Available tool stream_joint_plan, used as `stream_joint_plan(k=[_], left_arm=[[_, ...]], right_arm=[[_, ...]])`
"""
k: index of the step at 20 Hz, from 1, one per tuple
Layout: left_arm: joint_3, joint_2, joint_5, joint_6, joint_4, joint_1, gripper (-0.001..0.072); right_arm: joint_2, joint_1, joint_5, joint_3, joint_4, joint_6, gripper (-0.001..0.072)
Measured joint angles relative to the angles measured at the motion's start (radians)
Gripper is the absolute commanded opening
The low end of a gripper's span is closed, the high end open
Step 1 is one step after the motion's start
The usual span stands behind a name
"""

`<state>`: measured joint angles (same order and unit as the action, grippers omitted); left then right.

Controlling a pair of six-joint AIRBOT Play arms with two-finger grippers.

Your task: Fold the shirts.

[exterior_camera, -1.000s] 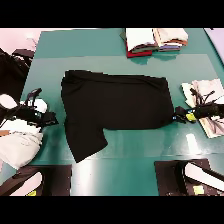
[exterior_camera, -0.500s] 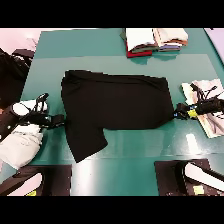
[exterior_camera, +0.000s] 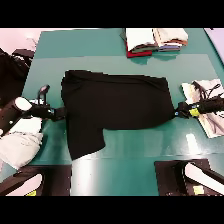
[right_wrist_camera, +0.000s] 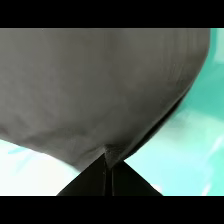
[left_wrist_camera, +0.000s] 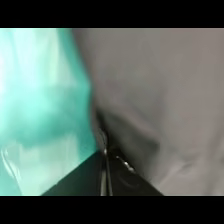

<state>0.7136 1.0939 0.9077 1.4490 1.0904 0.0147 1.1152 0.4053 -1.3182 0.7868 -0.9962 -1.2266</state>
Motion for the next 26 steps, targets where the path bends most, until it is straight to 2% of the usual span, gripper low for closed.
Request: stream_joint_plan(k=[4, 9, 13, 17, 20, 22, 26], left_arm=[[0.198, -0.134, 0.058, 0.045, 0.125, 0.0, 0.0024], [0.563, -0.346, 0.092, 0.081, 0.254, 0.0, 0.0024], [0.885, -0.441, 0.086, 0.094, 0.293, 0.001, 0.0023], [1.133, -0.469, 0.06, 0.097, 0.312, 0.001, 0.0022], [1.209, -0.465, 0.052, 0.098, 0.332, 0.001, 0.0023], [1.219, -0.435, 0.097, 0.099, 0.349, 0.0, 0.0024], [1.148, -0.293, 0.221, 0.099, 0.352, 0.001, 0.0024]], right_arm=[[-0.097, 0.0, -0.025, 0.133, 0.003, -0.001, 0.0018], [-0.248, 0.011, -0.042, 0.456, 0.01, -0.029, 0.0017], [-0.345, 0.062, -0.035, 0.757, 0.011, -0.055, 0.0017], [-0.361, 0.137, -0.043, 1.031, 0.008, -0.092, 0.0016], [-0.303, 0.151, -0.1, 1.191, 0.008, -0.124, 0.0016], [-0.258, 0.13, -0.134, 1.239, 0.004, -0.141, 0.0016], [-0.161, 0.035, -0.178, 1.162, -0.047, -0.159, 0.0016]])
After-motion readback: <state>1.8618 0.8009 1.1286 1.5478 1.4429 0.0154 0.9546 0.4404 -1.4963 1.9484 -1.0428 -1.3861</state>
